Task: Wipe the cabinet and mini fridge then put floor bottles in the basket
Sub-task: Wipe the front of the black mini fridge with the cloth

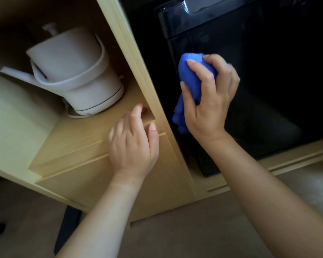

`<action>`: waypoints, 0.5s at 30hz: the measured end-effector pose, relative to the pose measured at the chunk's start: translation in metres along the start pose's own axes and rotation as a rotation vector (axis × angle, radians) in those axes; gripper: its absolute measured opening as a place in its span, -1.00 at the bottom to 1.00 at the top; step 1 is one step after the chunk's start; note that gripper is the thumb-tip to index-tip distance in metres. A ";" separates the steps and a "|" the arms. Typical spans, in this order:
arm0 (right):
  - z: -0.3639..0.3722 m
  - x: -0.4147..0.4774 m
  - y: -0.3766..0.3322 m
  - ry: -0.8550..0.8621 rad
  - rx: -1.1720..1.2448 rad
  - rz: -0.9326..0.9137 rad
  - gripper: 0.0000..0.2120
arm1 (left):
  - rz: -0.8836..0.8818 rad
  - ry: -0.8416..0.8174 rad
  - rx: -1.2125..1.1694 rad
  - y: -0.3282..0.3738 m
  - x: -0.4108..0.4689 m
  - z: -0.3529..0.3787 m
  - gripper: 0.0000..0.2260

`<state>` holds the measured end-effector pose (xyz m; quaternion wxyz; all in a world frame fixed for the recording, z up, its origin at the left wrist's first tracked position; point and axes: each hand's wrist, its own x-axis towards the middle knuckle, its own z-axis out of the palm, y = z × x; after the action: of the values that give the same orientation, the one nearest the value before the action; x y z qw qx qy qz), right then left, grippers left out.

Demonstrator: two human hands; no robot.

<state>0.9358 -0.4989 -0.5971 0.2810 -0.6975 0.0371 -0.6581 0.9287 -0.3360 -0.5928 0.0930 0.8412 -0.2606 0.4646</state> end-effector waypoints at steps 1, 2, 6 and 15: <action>0.003 0.004 -0.003 0.009 -0.004 -0.010 -0.73 | 0.003 0.002 0.004 0.000 0.000 0.000 -0.63; 0.005 0.004 -0.003 0.016 -0.007 -0.014 -0.72 | 0.003 0.003 0.005 0.000 0.000 -0.001 -0.64; 0.003 -0.026 0.003 -0.010 -0.007 0.056 -0.71 | -0.013 -0.039 -0.004 0.000 0.001 -0.002 -0.63; -0.046 -0.087 0.020 0.167 0.071 0.626 -0.66 | 0.138 0.041 -0.193 0.002 0.008 -0.032 -0.55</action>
<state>0.8874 -0.4950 -0.6847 0.4900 -0.5856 0.2497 -0.5955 0.9071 -0.3277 -0.5689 0.1468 0.7986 -0.3597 0.4598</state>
